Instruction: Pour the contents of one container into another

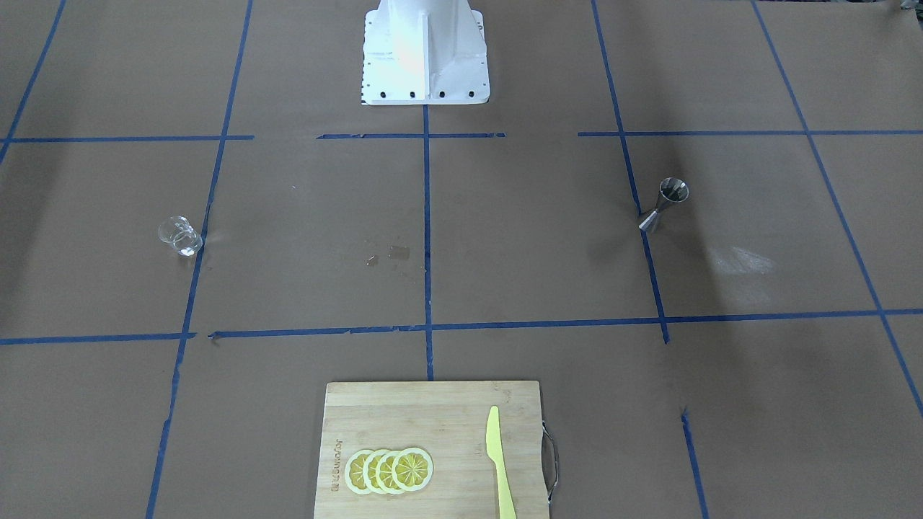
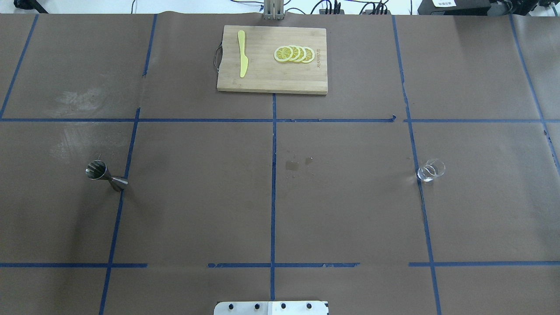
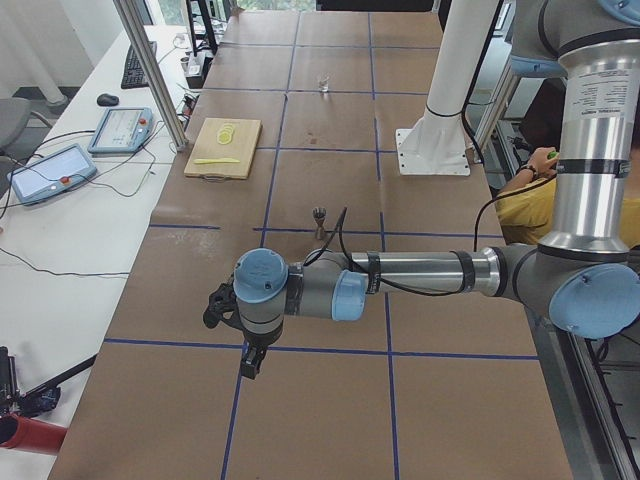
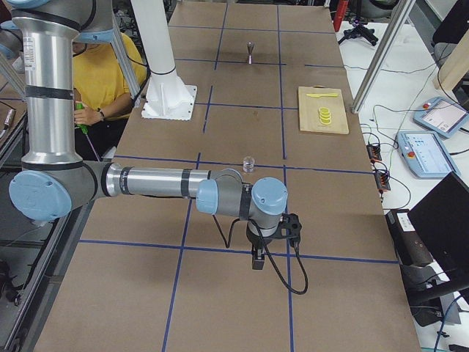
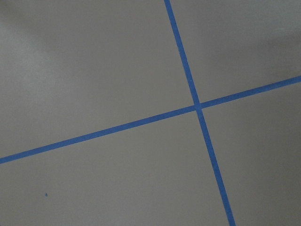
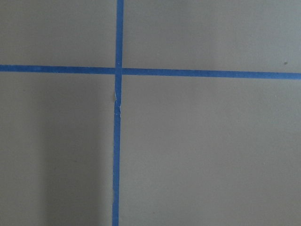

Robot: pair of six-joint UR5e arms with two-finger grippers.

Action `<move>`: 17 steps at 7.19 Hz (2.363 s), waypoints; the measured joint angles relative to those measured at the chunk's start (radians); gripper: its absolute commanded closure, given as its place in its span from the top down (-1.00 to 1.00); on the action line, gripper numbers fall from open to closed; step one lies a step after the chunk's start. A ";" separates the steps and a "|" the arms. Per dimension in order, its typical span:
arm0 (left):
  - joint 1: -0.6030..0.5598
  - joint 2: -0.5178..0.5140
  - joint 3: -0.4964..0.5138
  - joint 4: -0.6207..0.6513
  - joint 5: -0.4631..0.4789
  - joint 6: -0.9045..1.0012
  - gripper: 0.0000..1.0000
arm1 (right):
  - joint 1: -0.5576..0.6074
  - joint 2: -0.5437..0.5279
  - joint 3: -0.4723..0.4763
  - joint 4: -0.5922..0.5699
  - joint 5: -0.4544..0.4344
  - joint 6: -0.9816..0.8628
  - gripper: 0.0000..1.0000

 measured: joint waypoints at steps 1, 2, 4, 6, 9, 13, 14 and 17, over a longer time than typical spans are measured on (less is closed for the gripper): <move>0.000 0.001 0.000 0.000 0.000 0.001 1.00 | -0.007 -0.011 -0.011 0.000 0.001 -0.001 1.00; 0.001 0.002 0.001 0.000 -0.001 0.001 1.00 | -0.014 -0.019 -0.017 0.001 0.001 0.000 1.00; 0.001 0.008 0.001 0.002 -0.001 -0.002 1.00 | -0.020 -0.023 -0.020 0.003 -0.001 0.004 1.00; 0.001 0.013 0.003 0.011 -0.001 -0.010 1.00 | -0.021 -0.021 -0.018 0.004 -0.002 0.005 1.00; 0.001 0.015 -0.001 0.025 -0.001 -0.056 1.00 | -0.024 -0.019 -0.018 0.037 -0.004 0.010 1.00; 0.001 0.015 -0.003 -0.002 0.000 -0.064 1.00 | -0.028 -0.022 -0.021 0.045 -0.005 0.001 1.00; 0.001 0.015 -0.003 -0.008 0.000 -0.064 1.00 | -0.029 -0.022 -0.021 0.045 -0.004 0.000 1.00; 0.001 0.015 -0.003 -0.016 -0.001 -0.064 1.00 | -0.047 -0.022 -0.020 0.046 -0.005 0.002 1.00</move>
